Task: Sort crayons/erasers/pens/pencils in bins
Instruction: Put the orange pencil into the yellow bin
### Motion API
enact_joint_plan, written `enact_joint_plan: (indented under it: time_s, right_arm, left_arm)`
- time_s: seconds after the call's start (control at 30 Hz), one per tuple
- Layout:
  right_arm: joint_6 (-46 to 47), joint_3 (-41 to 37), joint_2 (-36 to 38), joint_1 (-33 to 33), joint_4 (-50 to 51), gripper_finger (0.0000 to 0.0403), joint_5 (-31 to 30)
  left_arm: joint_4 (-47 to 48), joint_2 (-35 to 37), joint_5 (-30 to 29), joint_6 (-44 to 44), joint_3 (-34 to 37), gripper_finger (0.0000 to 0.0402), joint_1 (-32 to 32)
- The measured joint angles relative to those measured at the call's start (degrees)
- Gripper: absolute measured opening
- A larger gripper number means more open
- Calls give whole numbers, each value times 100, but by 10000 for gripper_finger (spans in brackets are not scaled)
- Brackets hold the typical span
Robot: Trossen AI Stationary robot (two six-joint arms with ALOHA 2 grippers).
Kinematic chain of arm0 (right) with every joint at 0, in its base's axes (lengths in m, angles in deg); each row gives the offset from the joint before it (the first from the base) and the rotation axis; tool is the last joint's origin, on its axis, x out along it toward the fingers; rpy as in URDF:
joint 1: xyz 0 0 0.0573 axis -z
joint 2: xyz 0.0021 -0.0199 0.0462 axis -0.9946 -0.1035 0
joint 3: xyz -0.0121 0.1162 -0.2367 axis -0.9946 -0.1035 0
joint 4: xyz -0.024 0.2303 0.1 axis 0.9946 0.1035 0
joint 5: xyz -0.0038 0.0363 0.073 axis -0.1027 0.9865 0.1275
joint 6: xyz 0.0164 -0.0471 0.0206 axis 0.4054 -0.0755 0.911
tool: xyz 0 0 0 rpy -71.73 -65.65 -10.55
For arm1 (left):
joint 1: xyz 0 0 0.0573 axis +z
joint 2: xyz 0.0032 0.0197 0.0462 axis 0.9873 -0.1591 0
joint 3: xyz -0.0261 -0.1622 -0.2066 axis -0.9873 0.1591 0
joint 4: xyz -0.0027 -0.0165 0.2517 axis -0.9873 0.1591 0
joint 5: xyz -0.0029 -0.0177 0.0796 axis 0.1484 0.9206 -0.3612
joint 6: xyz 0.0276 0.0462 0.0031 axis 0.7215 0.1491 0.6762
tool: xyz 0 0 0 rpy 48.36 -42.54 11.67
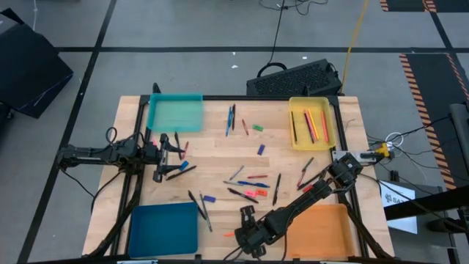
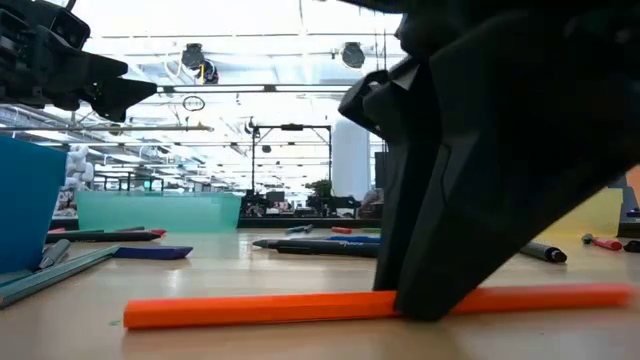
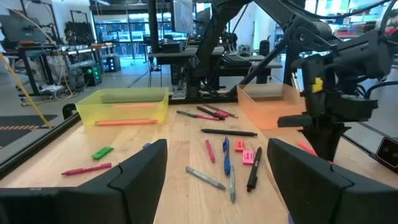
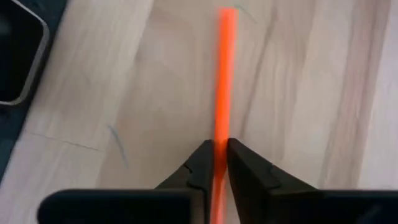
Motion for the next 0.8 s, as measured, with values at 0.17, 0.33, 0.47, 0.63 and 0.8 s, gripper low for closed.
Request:
enact_joint_plan:
  time_s: [0.17,0.33,0.47,0.63,0.8]
  right_arm:
    - [10,-5,7,127,22,19,105]
    - [-67,-19,89,219,-44,17,114]
    - [-228,-59,378,390,21,15,-199]
    - [-214,-26,1261,719,192,15,-745]
    - [188,-43,2256,1335,1412,14,-1676]
  left_arm:
    - [0,1,1,-2,0,278,-1]
    - [0,0,0,-2,0,278,-2]
    - [0,2,0,0,0,278,0]
    - [-2,0,2,-1,0,278,-2]
    - [-4,2,1,0,0,278,0]
